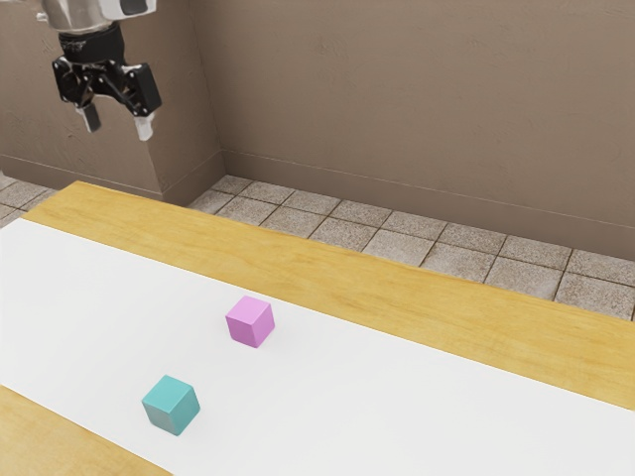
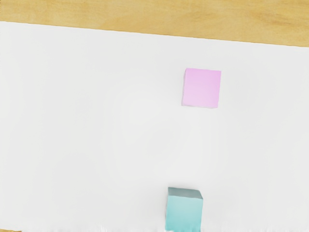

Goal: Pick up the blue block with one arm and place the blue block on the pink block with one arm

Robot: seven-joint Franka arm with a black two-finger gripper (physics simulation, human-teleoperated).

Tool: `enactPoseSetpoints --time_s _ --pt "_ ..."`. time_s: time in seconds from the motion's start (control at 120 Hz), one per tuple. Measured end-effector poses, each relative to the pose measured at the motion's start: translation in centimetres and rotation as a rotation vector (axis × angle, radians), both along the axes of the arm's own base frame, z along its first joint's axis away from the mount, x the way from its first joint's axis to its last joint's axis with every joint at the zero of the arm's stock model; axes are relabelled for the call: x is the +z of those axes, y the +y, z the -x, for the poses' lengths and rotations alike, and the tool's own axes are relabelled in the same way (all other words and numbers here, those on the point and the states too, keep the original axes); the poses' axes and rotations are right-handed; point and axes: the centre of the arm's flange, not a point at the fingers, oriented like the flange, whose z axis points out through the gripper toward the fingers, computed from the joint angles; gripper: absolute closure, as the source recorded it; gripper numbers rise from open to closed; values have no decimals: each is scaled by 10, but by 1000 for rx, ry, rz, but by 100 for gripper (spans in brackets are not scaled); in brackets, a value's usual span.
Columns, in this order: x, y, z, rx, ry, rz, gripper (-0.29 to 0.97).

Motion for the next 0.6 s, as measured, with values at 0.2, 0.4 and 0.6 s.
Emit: enactPoseSetpoints --time_s 0.2,0.4,0.6 --pt "7 -1 5 15 14 -4 0" --pt "93 -19 23 -19 -105 -11 0" --pt "87 -20 22 -26 -62 -6 0"
